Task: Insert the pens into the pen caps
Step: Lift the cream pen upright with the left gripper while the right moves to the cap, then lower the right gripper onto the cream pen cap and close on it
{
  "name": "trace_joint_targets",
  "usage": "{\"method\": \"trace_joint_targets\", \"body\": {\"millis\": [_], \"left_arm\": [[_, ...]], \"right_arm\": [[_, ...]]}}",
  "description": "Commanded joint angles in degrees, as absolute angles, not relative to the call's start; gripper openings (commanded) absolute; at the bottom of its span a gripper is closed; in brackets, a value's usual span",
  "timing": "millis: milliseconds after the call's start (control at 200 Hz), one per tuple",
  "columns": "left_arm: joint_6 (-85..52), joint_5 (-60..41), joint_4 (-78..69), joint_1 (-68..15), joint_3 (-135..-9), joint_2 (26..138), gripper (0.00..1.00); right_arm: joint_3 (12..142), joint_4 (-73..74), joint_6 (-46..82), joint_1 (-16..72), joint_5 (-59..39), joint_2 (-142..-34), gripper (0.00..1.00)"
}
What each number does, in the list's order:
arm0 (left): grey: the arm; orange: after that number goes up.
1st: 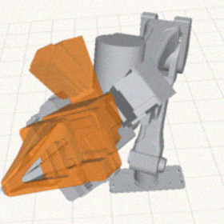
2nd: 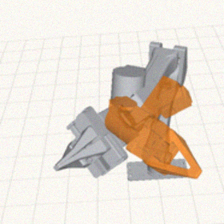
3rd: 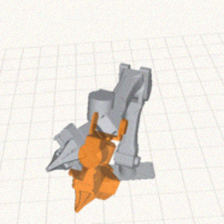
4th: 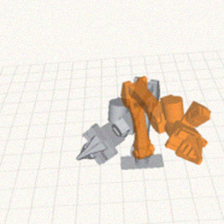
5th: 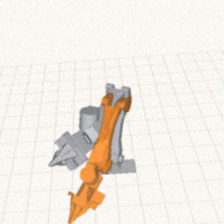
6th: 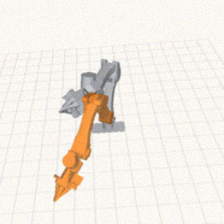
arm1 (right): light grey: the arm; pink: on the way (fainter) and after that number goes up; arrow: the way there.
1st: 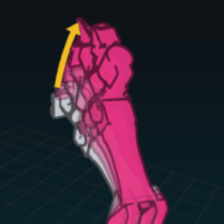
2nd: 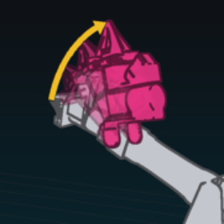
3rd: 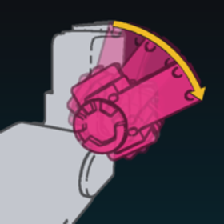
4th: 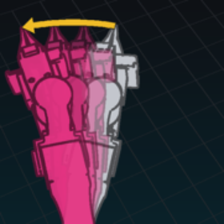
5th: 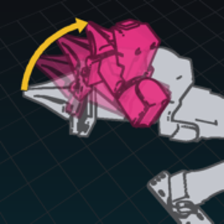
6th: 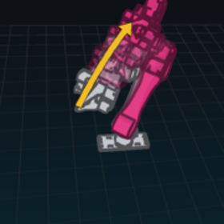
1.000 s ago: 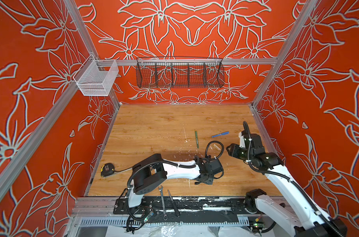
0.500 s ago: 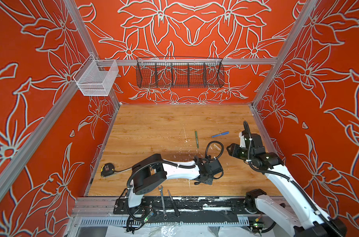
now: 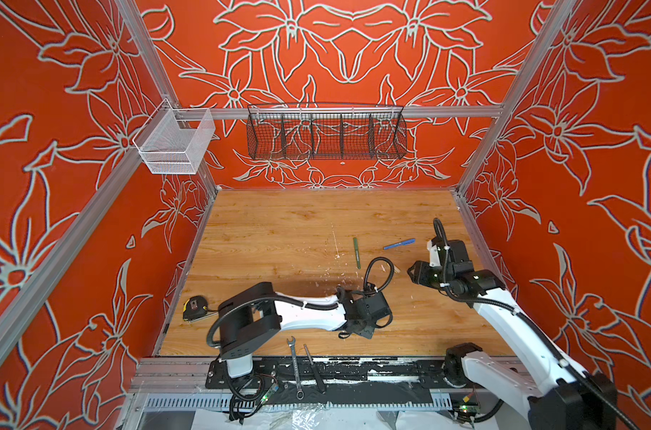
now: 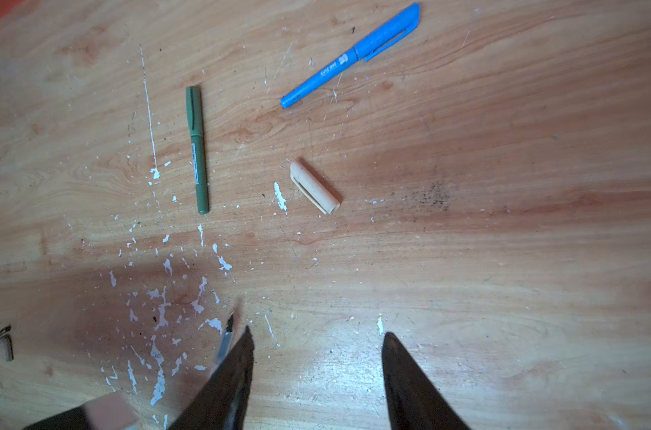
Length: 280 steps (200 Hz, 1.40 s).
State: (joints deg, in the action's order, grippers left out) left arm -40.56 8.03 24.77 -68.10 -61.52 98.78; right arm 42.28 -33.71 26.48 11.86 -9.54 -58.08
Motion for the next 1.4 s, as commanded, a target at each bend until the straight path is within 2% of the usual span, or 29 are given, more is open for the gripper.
{"method": "trace_joint_targets", "body": {"millis": [0, 365, 630, 941, 1261, 1396], "left_arm": [[-36.17, 10.68, 23.45, -67.01, -59.58, 88.59, 0.00], [-25.32, 14.06, 24.23, -63.11, -46.90, 53.23, 0.00], [-23.25, 14.76, 25.45, -62.86, -41.62, 39.05, 0.00], [-21.63, 16.50, 26.82, -62.75, -41.11, 34.68, 0.00], [-21.12, 17.81, 28.34, -62.67, -42.27, 35.01, 0.00], [-20.85, 18.49, 29.10, -62.58, -42.88, 35.10, 0.00]], "right_arm": [[44.26, -30.32, 23.55, 11.59, -12.39, -62.22, 0.57], [55.61, -23.34, 18.85, 11.60, -17.37, -85.81, 0.62], [58.94, -25.27, 16.31, 11.74, -17.62, -93.80, 0.64], [58.76, -25.14, 15.17, 12.77, -19.60, -98.06, 0.66], [55.01, -26.47, 17.95, 14.63, -21.86, -95.67, 0.66], [53.48, -27.66, 19.93, 15.26, -20.45, -92.52, 0.61]]}}
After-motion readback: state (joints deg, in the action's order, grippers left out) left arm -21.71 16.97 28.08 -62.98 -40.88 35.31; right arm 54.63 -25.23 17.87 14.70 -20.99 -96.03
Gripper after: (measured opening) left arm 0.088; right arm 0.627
